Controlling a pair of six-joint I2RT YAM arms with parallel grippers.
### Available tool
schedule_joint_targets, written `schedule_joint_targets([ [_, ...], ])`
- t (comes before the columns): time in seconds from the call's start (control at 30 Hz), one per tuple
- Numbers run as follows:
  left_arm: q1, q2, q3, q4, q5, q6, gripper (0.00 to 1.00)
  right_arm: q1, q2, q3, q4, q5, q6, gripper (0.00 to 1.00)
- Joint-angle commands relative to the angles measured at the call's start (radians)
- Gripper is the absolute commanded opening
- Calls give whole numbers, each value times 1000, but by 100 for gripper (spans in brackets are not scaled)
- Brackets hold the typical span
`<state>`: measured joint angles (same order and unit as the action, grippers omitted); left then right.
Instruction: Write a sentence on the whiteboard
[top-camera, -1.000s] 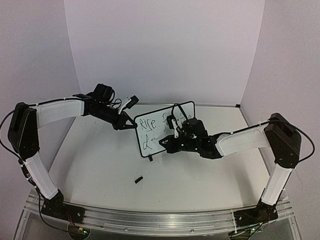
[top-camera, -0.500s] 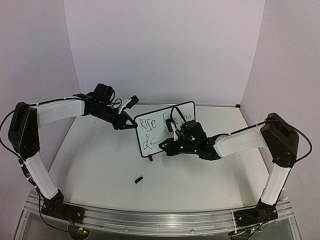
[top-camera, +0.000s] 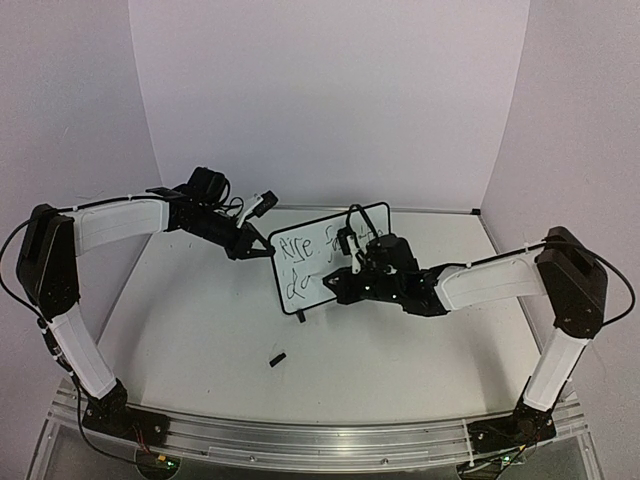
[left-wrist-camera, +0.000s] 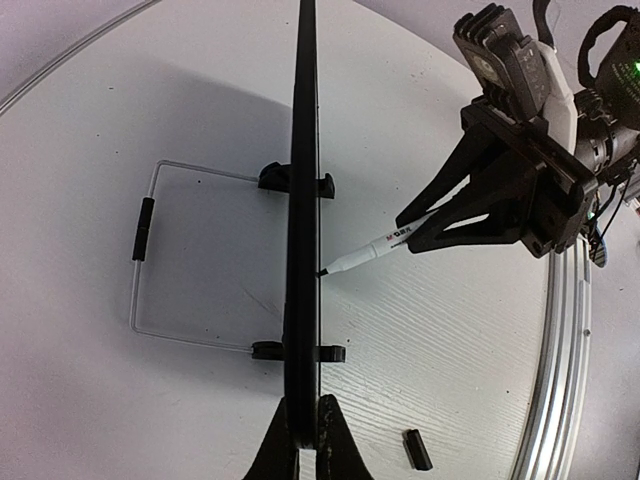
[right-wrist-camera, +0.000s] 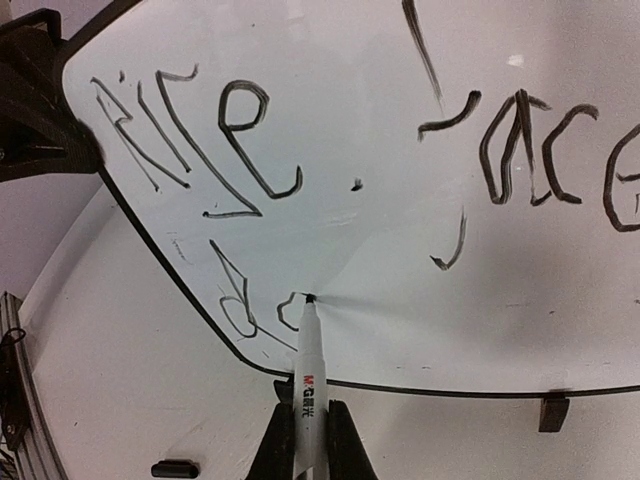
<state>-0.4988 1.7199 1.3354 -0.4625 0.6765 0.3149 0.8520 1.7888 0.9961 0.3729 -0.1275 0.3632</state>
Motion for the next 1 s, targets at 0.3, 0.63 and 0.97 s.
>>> schedule_joint_targets([
  [0.3,-25,53,-17,-127,-68,38,0,-9,17,16,6,0,5,0],
  [0.63,-24,55,-17,-126,-66,37,0,-9,50,6,6,-10,16,0],
  [0.97,-24,55,-18,-127,-66,37,0,-9,15,-20,-2,45,6,0],
])
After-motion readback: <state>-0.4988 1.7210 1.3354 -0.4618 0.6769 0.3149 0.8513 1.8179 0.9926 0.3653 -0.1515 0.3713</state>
